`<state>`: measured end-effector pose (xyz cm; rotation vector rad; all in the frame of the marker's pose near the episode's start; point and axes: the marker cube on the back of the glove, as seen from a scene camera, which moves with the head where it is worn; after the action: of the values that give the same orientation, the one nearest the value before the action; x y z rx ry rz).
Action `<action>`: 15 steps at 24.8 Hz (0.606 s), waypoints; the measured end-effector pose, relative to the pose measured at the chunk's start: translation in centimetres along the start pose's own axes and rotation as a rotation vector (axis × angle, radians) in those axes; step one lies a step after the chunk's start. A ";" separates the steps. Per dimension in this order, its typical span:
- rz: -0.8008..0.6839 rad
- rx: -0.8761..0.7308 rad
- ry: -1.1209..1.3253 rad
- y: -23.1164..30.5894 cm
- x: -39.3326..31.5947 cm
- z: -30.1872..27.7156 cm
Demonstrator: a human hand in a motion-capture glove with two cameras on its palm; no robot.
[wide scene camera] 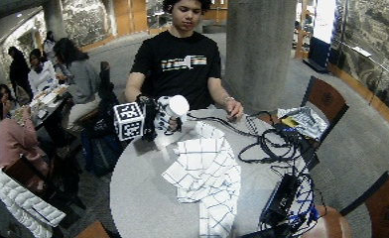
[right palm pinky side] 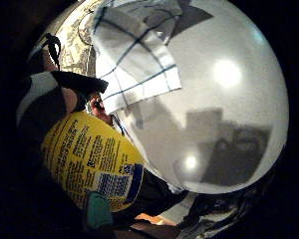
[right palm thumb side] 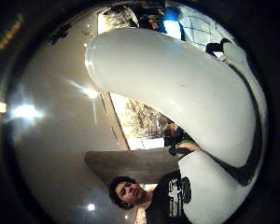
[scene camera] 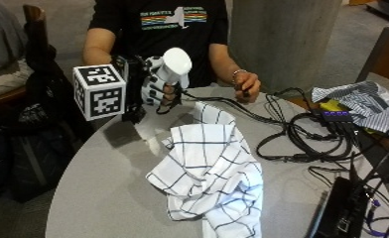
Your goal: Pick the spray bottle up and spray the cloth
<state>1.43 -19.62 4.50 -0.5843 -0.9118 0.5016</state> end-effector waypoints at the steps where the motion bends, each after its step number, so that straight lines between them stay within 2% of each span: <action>1: -0.054 0.000 -0.006 0.3 -0.5 0.9; 8: -0.361 -0.015 -0.038 2.0 -3.4 9.3; 12: -0.566 -0.010 0.061 2.2 -3.8 15.0; 15: -0.654 -0.014 0.099 1.8 -3.2 18.6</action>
<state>-16.14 -15.61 10.46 -0.2914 -0.9512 -0.1223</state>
